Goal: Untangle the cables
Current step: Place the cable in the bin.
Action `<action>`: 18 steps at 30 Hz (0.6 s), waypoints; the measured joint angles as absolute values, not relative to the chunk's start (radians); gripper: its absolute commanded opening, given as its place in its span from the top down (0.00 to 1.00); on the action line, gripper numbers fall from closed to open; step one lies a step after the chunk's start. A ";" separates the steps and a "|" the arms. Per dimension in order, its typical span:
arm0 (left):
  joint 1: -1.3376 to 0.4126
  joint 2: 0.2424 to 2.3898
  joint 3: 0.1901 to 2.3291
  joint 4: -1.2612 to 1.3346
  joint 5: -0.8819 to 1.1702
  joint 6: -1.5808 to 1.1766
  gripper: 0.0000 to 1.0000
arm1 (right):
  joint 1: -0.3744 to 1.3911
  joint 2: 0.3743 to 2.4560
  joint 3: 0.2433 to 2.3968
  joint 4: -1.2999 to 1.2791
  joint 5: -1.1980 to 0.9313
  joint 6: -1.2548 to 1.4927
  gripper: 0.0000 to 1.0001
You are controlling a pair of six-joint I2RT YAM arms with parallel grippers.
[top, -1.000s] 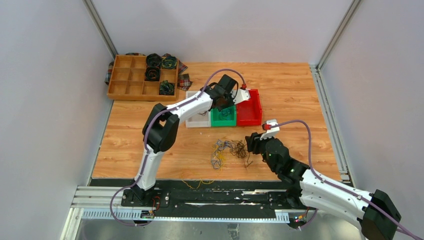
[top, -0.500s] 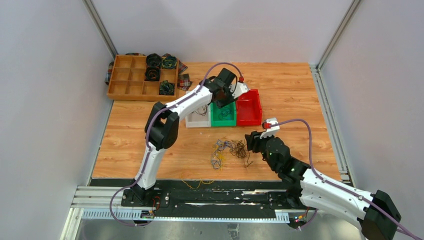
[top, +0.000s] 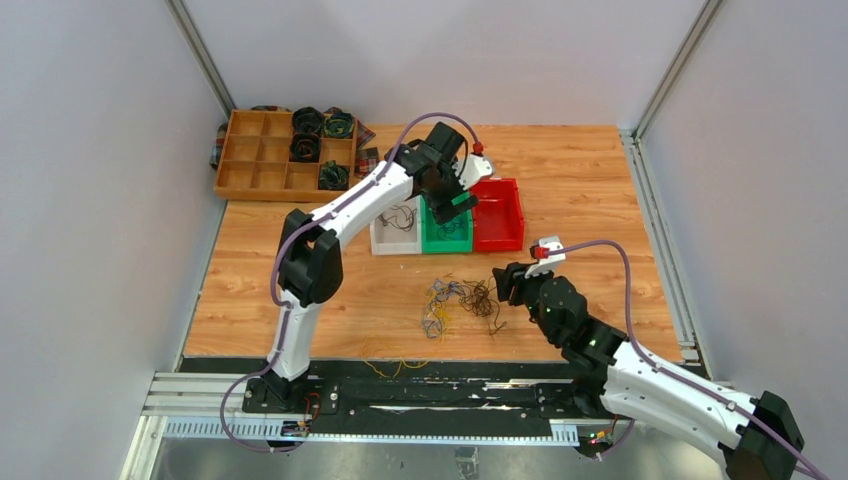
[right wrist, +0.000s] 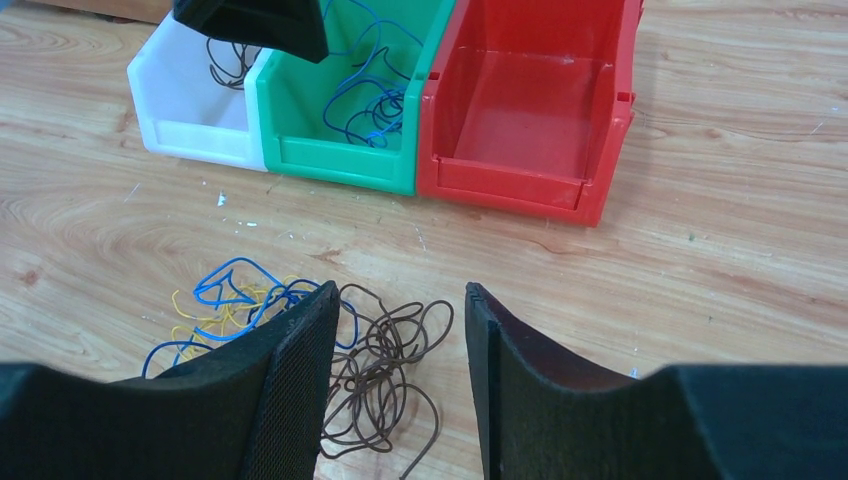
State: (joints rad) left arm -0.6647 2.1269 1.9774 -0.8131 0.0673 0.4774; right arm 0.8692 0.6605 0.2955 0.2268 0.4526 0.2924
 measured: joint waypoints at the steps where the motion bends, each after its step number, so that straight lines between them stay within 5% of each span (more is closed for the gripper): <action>1: -0.665 2.120 1.977 -0.821 0.074 0.477 0.09 | 0.869 0.657 0.297 0.221 0.453 0.292 0.49; 13: -0.666 1.732 1.676 -0.917 0.325 0.401 0.13 | 0.869 0.658 0.302 0.204 0.453 0.288 0.49; 18: -0.682 1.742 1.555 -0.929 0.421 0.365 0.16 | 0.869 0.668 0.302 0.204 0.453 0.293 0.50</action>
